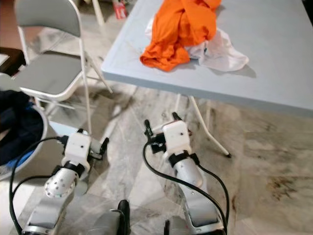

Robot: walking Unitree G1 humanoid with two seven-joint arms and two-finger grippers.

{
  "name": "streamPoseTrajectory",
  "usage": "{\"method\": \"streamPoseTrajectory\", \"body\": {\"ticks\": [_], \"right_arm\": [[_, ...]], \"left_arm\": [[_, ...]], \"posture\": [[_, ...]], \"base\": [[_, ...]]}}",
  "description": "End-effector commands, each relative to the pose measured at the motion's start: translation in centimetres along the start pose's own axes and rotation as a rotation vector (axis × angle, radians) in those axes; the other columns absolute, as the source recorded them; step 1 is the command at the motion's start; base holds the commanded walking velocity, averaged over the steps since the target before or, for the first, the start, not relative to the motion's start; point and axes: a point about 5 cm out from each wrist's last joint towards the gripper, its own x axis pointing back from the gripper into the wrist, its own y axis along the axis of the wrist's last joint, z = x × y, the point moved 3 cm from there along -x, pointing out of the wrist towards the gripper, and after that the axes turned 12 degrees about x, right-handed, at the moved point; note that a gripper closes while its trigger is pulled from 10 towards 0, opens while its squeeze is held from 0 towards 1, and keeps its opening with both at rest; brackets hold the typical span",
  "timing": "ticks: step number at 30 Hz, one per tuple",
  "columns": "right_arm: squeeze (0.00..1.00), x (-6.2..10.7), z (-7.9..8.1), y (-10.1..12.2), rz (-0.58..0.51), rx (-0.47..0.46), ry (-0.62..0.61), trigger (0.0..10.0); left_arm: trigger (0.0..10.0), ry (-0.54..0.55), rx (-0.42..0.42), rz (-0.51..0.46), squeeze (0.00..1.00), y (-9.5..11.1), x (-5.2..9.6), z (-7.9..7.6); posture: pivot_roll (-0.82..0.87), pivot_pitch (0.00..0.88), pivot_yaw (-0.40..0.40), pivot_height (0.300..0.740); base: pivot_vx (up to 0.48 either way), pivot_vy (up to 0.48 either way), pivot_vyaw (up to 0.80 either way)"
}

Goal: Hang hanger

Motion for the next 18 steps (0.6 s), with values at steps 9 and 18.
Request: {"method": "streamPoseTrajectory", "body": {"ticks": [9, 18], "right_arm": [[0.0, 0.51, -0.26, -0.94, 0.035, -0.002, -0.007, 10.0], [0.0, 0.55, -0.06, -1.05, 0.039, -0.006, -0.006, 10.0]], "left_arm": [[10.0, -0.049, -0.006, 0.033, 0.0, -0.68, 0.3, -0.88], [10.0, -0.051, -0.006, 0.032, 0.0, -0.6, 0.23, -0.96]], "posture": [[0.03, 0.259, -0.007, 0.74], [0.03, 0.259, -0.01, 0.74]], "base": [[0.0, 0.416, 0.33], [0.0, 0.42, 0.15]]}}
